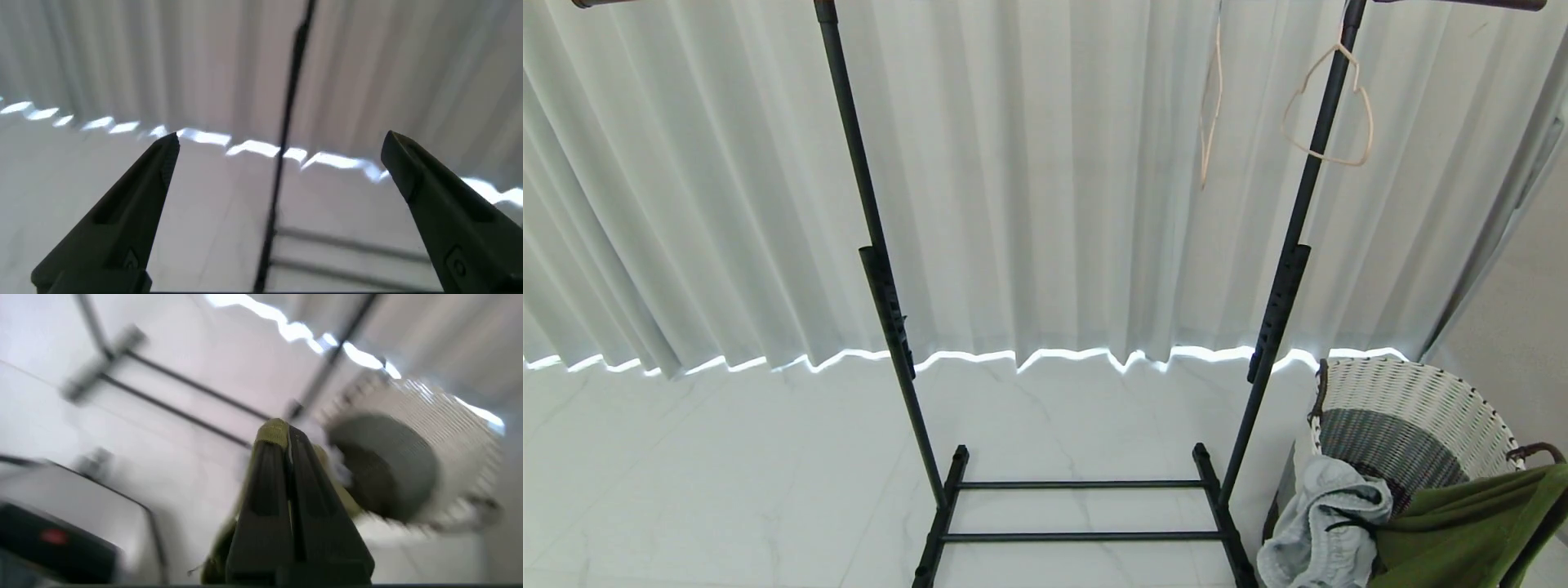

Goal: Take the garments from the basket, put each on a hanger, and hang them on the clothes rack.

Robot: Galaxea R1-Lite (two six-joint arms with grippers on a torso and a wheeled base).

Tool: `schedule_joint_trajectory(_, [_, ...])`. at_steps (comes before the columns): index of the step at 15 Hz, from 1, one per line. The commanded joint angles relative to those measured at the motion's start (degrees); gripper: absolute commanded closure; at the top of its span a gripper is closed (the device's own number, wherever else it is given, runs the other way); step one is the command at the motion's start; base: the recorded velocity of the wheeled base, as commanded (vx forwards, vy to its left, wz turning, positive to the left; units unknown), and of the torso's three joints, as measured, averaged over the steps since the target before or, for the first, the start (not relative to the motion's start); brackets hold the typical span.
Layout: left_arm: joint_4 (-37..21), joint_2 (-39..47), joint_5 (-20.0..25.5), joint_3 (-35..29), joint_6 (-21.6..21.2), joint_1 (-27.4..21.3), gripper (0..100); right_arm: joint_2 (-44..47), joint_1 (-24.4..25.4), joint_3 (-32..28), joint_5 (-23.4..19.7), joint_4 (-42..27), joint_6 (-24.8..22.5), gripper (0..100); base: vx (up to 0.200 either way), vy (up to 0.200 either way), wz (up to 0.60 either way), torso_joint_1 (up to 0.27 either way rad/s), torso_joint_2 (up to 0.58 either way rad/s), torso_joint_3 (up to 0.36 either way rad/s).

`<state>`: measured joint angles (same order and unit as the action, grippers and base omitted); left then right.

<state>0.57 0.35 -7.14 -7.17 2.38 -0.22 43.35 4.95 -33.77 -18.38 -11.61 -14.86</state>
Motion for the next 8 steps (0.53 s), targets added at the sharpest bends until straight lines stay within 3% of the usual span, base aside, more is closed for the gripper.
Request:
schedule_joint_trajectory(1, [0.6,4.2,8.1,-10.0,1.8,0.0,0,3.4,4.4,-6.7,-4.1,-0.4,5.5,100,0.0,0.0,0.0,0.0,0.0,0.0])
schedule_joint_trajectory(4, [1.0,16.9,17.5,-16.1,1.8,-0.1,0,8.8,10.7,-16.3,-5.4,-0.1,12.6,100,0.0,0.0,0.0,0.0,0.0,0.0])
schedule_joint_trajectory(8, [1.0,39.4,29.5,-31.4,1.6,-2.8,0,14.0,14.9,-26.1,-5.3,0.1,12.9,100,0.0,0.0,0.0,0.0,0.0,0.0])
